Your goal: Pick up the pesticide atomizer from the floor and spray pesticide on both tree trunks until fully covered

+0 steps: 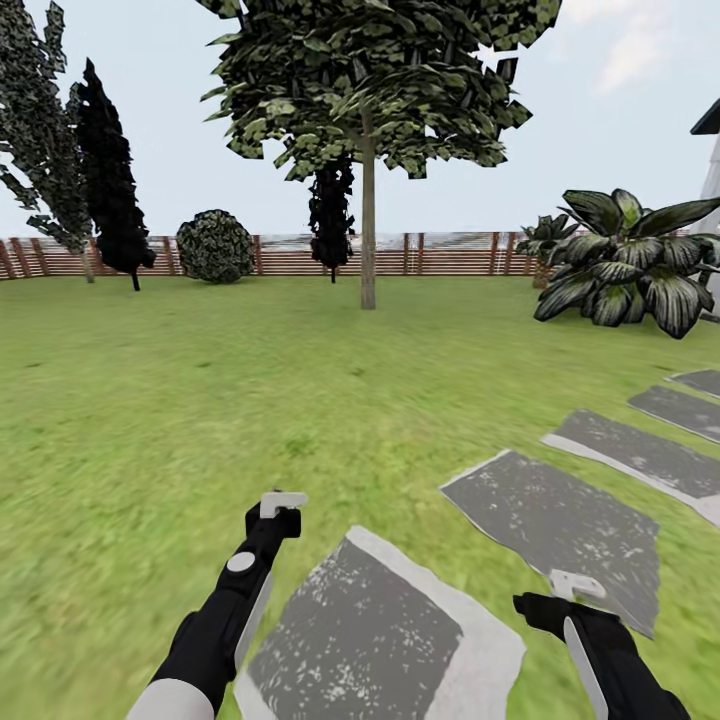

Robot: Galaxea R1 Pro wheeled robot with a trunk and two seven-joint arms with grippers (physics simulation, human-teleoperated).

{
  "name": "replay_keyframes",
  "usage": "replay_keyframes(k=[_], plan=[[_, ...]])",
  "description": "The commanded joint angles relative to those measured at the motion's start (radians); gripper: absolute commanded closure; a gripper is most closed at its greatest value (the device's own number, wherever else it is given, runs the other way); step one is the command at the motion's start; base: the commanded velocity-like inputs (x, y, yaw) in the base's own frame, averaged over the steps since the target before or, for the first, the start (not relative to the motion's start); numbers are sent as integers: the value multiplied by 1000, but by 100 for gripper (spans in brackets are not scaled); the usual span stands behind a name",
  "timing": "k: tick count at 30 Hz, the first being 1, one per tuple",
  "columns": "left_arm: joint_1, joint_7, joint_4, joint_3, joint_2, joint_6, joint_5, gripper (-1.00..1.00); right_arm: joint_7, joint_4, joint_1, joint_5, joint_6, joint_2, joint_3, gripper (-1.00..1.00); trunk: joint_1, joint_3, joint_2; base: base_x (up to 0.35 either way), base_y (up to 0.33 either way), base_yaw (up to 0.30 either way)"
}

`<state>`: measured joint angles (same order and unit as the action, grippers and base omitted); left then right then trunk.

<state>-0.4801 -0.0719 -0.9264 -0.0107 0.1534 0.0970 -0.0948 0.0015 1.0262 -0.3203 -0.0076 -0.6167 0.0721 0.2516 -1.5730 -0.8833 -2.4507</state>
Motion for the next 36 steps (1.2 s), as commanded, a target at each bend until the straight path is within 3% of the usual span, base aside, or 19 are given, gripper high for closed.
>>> replay_keyframes(k=[1, 12, 22, 36], plan=[[0, 0, 0, 0, 0, 0, 0, 100, 0, 0, 0, 0, 0, 0, 0, -100, 0, 0, 0, 337, 0, 0], [0, 0, 0, 0, 0, 0, 0, 100, 0, 0, 0, 0, 0, 0, 0, -100, 0, 0, 0, 337, 0, -13], [0, 0, 0, 0, 0, 0, 0, 100, 0, 0, 0, 0, 0, 0, 0, -100, 0, 0, 0, 338, 0, -175], [0, 0, 0, 0, 2, 0, 0, 100, 0, 0, 0, 0, 0, 0, 0, -100, 0, 0, 0, 337, 0, -9]])
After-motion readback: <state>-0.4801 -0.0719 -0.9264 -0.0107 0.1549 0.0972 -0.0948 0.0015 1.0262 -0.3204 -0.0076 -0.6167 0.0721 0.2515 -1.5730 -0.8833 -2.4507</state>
